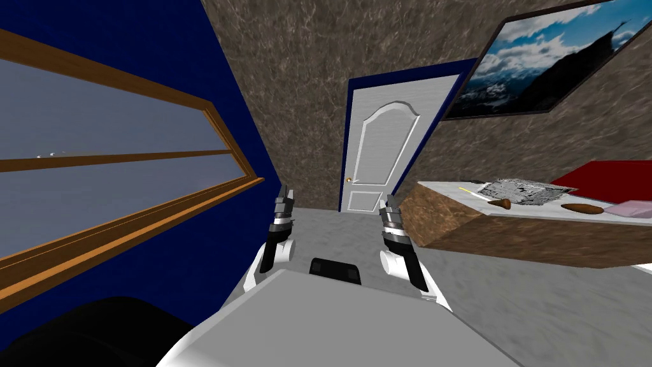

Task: Pull the door open

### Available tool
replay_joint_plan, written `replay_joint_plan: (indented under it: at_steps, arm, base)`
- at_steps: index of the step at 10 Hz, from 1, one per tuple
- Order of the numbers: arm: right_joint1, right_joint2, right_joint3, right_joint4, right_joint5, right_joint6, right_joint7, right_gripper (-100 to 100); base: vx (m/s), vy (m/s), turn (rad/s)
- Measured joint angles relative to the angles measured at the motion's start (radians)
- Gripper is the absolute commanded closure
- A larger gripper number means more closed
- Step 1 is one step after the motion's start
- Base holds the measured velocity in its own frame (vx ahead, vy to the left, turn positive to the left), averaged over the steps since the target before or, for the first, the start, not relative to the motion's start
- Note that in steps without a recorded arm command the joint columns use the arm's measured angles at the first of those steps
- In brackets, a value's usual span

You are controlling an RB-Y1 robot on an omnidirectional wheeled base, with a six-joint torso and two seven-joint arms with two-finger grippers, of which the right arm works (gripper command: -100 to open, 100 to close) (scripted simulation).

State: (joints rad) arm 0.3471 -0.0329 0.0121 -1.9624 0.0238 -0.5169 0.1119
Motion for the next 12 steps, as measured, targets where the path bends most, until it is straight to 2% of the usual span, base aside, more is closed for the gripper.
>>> replay_joint_plan:
  at_steps: [1, 5, 6, 8, 11, 12]
  arm:
    - [-0.010, -0.010, -0.004, 0.028, -0.010, -0.004, -0.002, -100]
    - [-0.058, -0.023, -0.003, 0.131, -0.036, -0.016, 0.008, -100]
    - [-0.070, -0.033, -0.009, 0.166, -0.045, -0.026, 0.005, -100]
    - [-0.100, -0.044, -0.013, 0.222, -0.063, -0.028, 0.006, -100]
    - [-0.126, -0.059, -0.016, 0.290, -0.084, -0.037, 0.007, -100]
    - [-0.144, -0.062, -0.018, 0.320, -0.092, -0.041, 0.010, -100]
  base:
    - [0.106, -0.006, 0.088]
    - [0.073, -0.011, 0.042]
    - [0.066, -0.011, 0.072]
    - [0.087, -0.010, 0.075]
    - [0.071, -0.007, 0.050]
    - [0.068, -0.007, 0.022]
